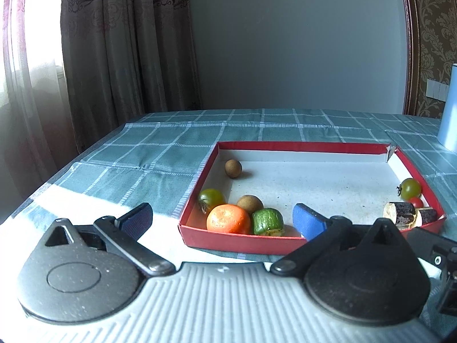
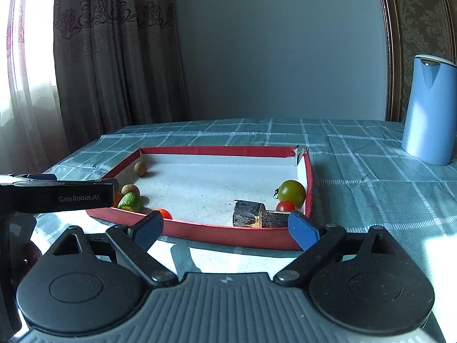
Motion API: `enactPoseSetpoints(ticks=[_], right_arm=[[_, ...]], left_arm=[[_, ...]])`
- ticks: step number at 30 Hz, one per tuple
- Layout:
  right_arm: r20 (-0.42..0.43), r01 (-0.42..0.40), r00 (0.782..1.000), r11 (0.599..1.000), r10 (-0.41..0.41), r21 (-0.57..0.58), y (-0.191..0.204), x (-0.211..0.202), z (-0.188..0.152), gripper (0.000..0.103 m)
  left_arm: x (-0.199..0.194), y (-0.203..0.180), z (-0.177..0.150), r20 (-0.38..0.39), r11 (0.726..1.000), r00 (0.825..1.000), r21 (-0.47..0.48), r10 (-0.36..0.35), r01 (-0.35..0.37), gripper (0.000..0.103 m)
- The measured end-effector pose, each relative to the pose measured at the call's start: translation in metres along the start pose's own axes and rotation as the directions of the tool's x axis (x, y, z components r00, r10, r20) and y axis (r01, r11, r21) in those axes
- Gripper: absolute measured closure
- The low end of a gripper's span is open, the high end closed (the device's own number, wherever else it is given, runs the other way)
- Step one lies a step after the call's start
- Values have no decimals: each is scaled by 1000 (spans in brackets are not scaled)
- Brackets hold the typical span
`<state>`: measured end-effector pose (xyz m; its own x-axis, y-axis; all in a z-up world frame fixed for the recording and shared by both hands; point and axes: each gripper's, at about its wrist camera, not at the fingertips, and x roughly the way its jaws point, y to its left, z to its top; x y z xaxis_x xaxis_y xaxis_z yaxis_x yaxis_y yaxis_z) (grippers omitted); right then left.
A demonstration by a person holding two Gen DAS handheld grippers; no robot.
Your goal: Organize fruits
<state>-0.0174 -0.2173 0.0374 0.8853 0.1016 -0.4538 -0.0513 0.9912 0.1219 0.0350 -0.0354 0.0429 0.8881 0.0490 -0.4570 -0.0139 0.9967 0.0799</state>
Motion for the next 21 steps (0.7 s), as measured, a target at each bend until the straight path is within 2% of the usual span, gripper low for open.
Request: enactPoseSetpoints(ticks=[3, 10, 21], right_arm=[[-22, 38, 999, 999, -38, -15, 10, 8, 0, 8], [-66, 37, 997, 999, -38, -14, 23, 24, -11, 8], [-76, 17, 997, 1000, -19, -25, 27, 27, -18, 8]], left_arm=[[-3, 4, -4, -1, 999, 999, -38, 37, -37, 0], [-8, 6, -9, -10, 999, 1000, -44, 28, -28, 0], [-11, -6, -19, 2, 999, 1000, 19, 27, -27, 0]])
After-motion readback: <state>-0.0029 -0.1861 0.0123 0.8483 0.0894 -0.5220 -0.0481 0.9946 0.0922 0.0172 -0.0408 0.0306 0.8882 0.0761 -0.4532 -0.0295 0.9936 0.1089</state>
